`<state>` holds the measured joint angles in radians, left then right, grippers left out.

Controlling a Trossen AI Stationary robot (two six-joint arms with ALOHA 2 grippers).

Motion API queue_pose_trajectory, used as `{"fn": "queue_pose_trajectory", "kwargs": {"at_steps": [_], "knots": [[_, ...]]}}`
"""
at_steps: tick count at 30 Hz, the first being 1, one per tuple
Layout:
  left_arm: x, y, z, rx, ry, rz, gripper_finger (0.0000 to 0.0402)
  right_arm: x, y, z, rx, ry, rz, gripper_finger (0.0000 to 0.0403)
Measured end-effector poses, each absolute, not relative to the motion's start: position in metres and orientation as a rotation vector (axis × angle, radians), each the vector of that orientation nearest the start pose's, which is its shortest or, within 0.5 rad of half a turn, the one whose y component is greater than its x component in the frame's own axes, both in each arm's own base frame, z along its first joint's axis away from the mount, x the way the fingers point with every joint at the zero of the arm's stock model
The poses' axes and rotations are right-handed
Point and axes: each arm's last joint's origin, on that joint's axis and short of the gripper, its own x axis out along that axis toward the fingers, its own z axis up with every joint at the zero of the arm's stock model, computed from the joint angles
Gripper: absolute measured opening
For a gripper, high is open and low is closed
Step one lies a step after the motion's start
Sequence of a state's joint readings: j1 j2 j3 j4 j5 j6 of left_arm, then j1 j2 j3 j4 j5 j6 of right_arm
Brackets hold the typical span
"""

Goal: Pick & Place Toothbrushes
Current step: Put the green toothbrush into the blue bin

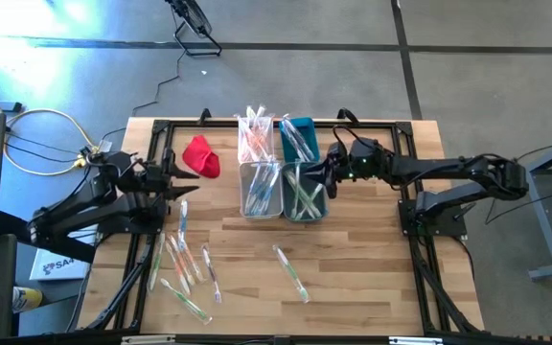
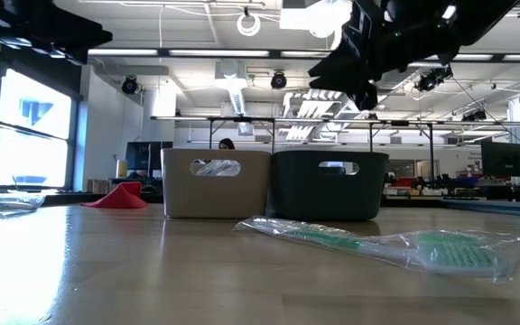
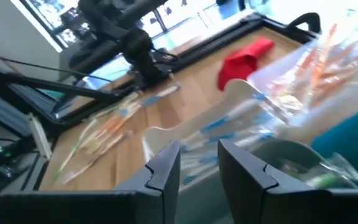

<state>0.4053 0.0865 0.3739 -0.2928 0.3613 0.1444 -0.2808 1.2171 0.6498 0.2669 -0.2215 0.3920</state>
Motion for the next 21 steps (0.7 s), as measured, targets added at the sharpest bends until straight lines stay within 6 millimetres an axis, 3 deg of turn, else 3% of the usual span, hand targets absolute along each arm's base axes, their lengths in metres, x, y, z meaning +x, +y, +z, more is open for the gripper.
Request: {"fn": "queue_pose_trajectory", "kwargs": {"at_steps": [9, 19, 21], "knots": [[0.063, 0.013, 0.233, 0.07, 0.064, -0.04, 0.0124, 0.26, -0.024, 0.246, 0.371, 0.266, -0.193, 0.01], [0.064, 0.014, 0.234, -0.008, 0.069, -0.036, 0.0124, 0.282, 0.023, 0.295, 0.287, 0.369, -0.32, 0.01], [0.064, 0.014, 0.233, -0.012, 0.073, -0.035, 0.0124, 0.289, 0.03, 0.297, 0.282, 0.421, -0.328, 0.01]]}}
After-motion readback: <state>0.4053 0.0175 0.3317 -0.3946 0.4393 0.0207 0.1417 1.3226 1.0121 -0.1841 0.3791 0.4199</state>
